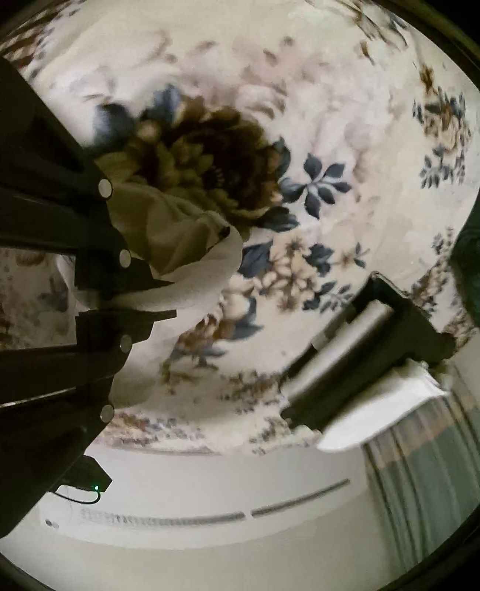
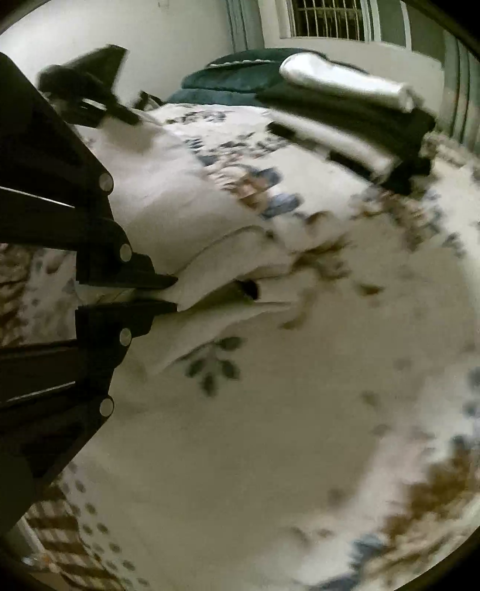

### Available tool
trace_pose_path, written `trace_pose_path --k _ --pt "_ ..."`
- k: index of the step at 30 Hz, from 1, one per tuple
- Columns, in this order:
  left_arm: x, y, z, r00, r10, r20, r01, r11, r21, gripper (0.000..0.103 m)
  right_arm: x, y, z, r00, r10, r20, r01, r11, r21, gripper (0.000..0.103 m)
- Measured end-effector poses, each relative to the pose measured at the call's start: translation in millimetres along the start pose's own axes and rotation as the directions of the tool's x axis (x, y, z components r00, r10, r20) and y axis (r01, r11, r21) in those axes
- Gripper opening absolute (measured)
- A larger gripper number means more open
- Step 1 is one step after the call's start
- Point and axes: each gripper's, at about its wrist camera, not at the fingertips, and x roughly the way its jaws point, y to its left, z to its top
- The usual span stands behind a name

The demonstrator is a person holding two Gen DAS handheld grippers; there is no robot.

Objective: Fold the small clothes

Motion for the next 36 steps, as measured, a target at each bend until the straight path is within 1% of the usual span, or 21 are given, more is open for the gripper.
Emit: trace_pose_path --k 2,5,7,8,10,11,12,14,16,17,18,20,22,23,27,29,31,32,33,34,36 --pt "-7.6 4.0 -8.5 1.000 -0.014 0.012 0.014 1.000 -0.020 0.004 -17.6 7.7 3.6 0.999 0.006 0.053 -0.005 1.000 -0.023 0.006" --pt "-0.3 26.2 -26.3 0.999 0.046 -0.027 -0.047 0.997 -0.053 0.005 -31.3 7.3 10.8 0.997 -0.009 0.072 0.012 0.999 -0.035 0.006" --pt "14.9 47.3 -34.4 0.994 0.083 -0.071 -0.089 0.992 -0.084 0.005 -26.3 2.2 16.0 0.997 -0.068 0.046 0.070 0.996 -0.046 0.006" --pt "23.0 60.6 -37.5 0.991 0.087 -0.104 -0.099 0.989 -0.110 0.009 -23.4 -2.1 17.2 0.996 -0.083 0.030 0.084 0.995 -0.049 0.006" --pt "30.2 75.9 -40.9 0.985 0.077 -0.157 -0.101 0.984 -0.149 0.009 -12.2 -14.8 19.1 0.992 -0.117 -0.036 0.116 0.992 -0.042 0.006" --pt "29.1 78.3 -41.3 0.983 0.061 -0.172 -0.089 0.983 -0.160 0.016 -3.1 -18.7 20.0 0.987 -0.140 -0.077 0.137 0.990 -0.040 0.007" --pt "23.3 77.7 -40.4 0.983 0.060 -0.171 -0.087 0.984 -0.155 0.020 0.8 -23.0 19.2 0.986 -0.135 -0.102 0.131 0.990 -0.043 0.008" --pt "11.4 74.8 -37.5 0.986 0.052 -0.156 -0.075 0.987 -0.142 0.037 2.5 -21.8 20.1 0.983 -0.139 -0.122 0.133 0.989 -0.056 0.018" --pt "-4.4 71.6 -29.9 0.991 0.044 -0.130 -0.063 0.988 -0.142 0.044 -3.9 -18.8 21.3 0.984 -0.136 -0.117 0.129 0.989 -0.068 0.042" --pt "-10.3 70.6 -24.6 0.993 0.044 -0.113 -0.060 0.988 -0.141 0.048 -12.4 -16.6 22.9 0.987 -0.129 -0.096 0.123 0.990 -0.068 0.046" --pt "-13.4 70.0 -19.1 0.994 0.045 -0.100 -0.059 0.988 -0.140 0.048 -18.4 -15.7 24.2 0.990 -0.122 -0.077 0.117 0.991 -0.069 0.050" --pt "-16.2 64.6 -1.5 0.997 0.037 -0.068 -0.045 0.991 -0.124 0.048 -29.7 -10.9 28.8 0.995 -0.098 -0.037 0.095 0.993 -0.071 0.052" --pt "-11.4 56.7 17.5 0.999 0.037 -0.040 -0.041 0.994 -0.104 0.048 -36.4 -3.6 34.3 0.998 -0.055 -0.014 0.054 0.996 -0.076 0.059" --pt "-6.5 52.8 25.0 0.999 0.030 -0.035 -0.034 0.995 -0.098 0.048 -36.3 1.0 39.9 0.999 -0.035 -0.005 0.035 0.996 -0.078 0.059" --pt "35.6 43.2 49.5 0.994 0.049 -0.101 -0.054 0.997 -0.052 0.048 -13.9 15.1 63.5 1.000 0.010 -0.020 -0.012 0.998 -0.069 0.059" --pt "62.3 39.3 51.9 0.984 0.085 -0.154 -0.090 0.996 -0.021 0.046 4.4 18.9 72.4 0.998 0.023 -0.050 -0.026 0.998 -0.059 0.059" --pt "84.3 33.4 46.5 0.971 0.133 -0.199 -0.128 0.991 0.038 0.045 25.2 20.1 78.5 0.996 0.030 -0.088 -0.034 0.998 -0.045 0.059" --pt "89.8 30.5 43.7 0.968 0.151 -0.201 -0.141 0.988 0.062 0.035 34.4 20.9 79.9 0.994 0.033 -0.108 -0.038 0.998 -0.042 0.057" --pt "92.3 28.2 41.3 0.968 0.161 -0.194 -0.147 0.986 0.084 0.030 41.5 21.4 80.2 0.992 0.032 -0.124 -0.037 0.998 -0.041 0.043" --pt "92.7 25.9 39.1 0.967 0.180 -0.178 -0.162 0.981 0.108 0.027 48.0 21.6 80.2 0.990 0.019 -0.137 -0.025 0.999 -0.047 0.023" --pt "89.1 27.5 37.7 0.972 0.178 -0.152 -0.163 0.981 0.106 0.021 52.4 25.7 79.4 0.992 -0.013 -0.123 0.004 0.997 -0.076 0.014"
